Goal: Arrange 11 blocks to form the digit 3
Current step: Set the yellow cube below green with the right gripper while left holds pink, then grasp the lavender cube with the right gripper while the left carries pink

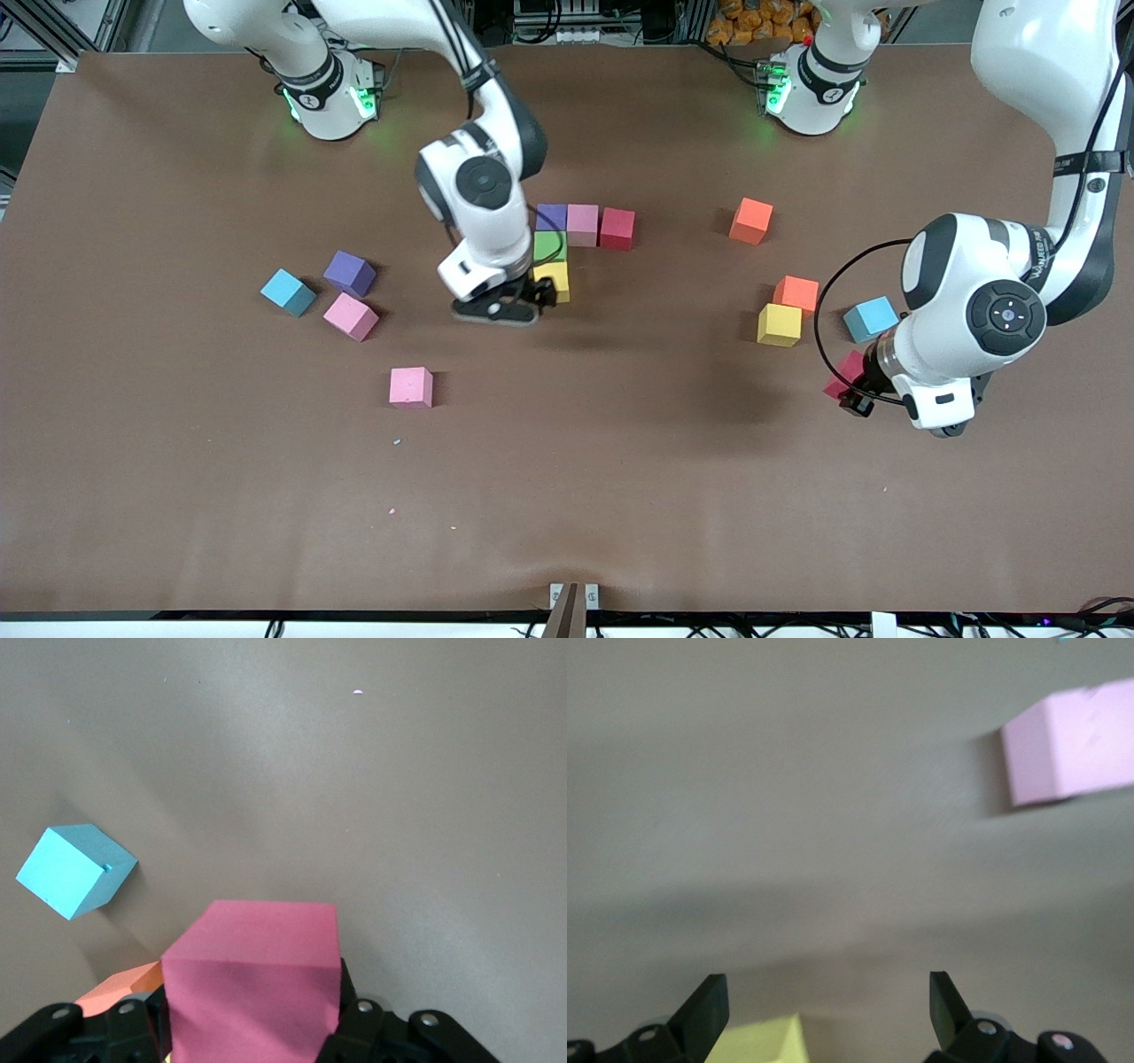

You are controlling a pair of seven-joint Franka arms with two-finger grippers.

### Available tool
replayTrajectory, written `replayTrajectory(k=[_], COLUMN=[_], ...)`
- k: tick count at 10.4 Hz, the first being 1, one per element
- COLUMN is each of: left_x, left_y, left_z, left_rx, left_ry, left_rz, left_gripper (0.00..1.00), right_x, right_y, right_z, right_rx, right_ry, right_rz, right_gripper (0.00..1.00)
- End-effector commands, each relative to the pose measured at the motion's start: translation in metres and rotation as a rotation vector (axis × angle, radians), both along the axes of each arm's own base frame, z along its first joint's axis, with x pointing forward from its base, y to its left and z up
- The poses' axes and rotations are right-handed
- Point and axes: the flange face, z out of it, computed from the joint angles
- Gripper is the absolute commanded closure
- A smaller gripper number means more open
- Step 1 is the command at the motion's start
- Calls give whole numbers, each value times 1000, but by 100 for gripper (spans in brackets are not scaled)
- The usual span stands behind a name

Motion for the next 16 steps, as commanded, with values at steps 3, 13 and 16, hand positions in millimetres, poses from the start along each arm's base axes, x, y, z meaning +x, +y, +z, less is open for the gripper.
replayTrajectory(k=[3,13,16], left_x=[-10,-73,-107], left_y=[-35,-208,-264], left_z=[9,-91,-113], left_rx=[-6,6,18], left_ry=[5,74,71], left_rz=[82,561,647], left_gripper=[100,100,100], right_x=[76,117,114], right_y=[-116,-161,-159], right_z=[6,-74,-90], right_rx=[-27,-12,-19], right_ry=[-4,27,42], right_rz=[146,230,237], right_gripper=[0,0,0])
